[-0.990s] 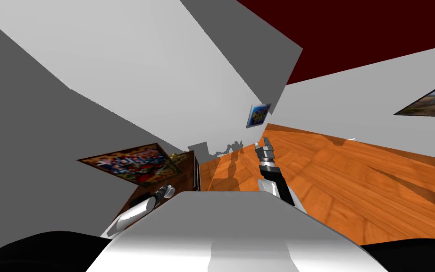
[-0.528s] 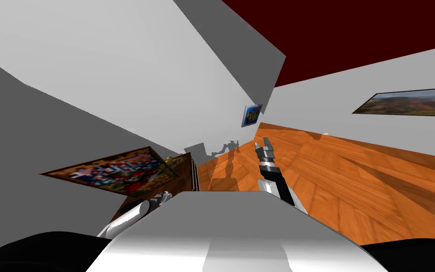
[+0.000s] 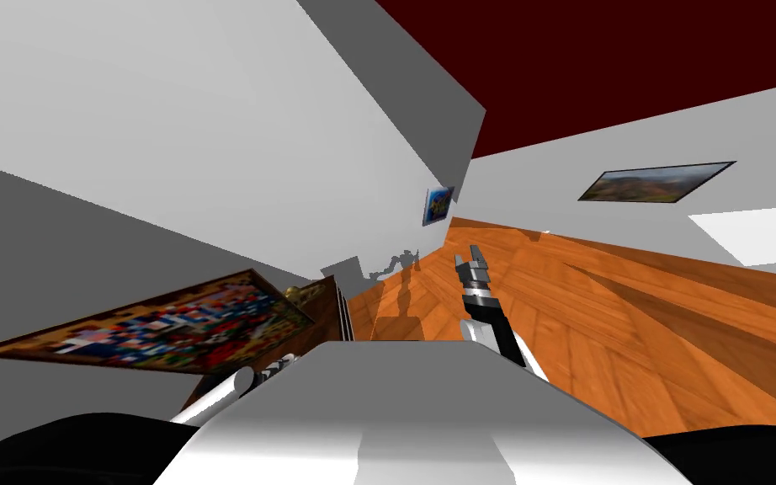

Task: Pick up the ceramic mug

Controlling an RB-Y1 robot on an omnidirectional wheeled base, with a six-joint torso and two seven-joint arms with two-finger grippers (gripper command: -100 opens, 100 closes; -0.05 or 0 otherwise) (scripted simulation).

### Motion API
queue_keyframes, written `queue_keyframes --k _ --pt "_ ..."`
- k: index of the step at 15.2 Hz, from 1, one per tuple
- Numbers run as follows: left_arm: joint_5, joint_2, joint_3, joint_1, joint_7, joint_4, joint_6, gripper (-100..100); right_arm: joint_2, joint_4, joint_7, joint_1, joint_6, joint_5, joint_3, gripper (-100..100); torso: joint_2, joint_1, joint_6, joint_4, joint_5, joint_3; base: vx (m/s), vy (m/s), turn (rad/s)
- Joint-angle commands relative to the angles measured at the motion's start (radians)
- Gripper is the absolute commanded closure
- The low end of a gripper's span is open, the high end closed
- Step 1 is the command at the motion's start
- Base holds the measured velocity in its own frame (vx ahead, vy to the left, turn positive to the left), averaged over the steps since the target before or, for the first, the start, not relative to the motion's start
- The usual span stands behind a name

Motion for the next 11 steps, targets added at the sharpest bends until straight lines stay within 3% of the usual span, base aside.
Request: queue_keyframes --k 1,9,10,11 --pt "0.025 0.008 0.014 -0.007 -0.023 0.041 0.046 -100 0.000 0.000 0.000 0.000 0.000 0.000 0.000 0 0.000 0.000 0.000 0.000 0.000 0.000 -0.006 0.047 -0.200" --pt "0.089 0.025 0.052 -0.014 -0.082 0.130 0.152 -100 0.000 0.000 0.000 0.000 0.000 0.000 0.000 0 -0.001 -0.001 0.000 0.000 0.000 -0.001 -0.007 0.043 -0.155" --pt "0.079 0.024 0.047 -0.014 -0.070 0.116 0.138 -100 0.000 0.000 0.000 0.000 0.000 0.000 0.000 0 -0.001 -0.001 0.000 0.000 0.000 -0.001 -0.004 0.025 -0.057" --pt "0.060 0.003 0.030 -0.034 -0.060 0.142 0.109 -100 0.000 0.000 0.000 0.000 0.000 0.000 0.000 0 -0.001 -0.002 0.000 0.000 0.000 -0.001 -0.017 0.033 -0.027"
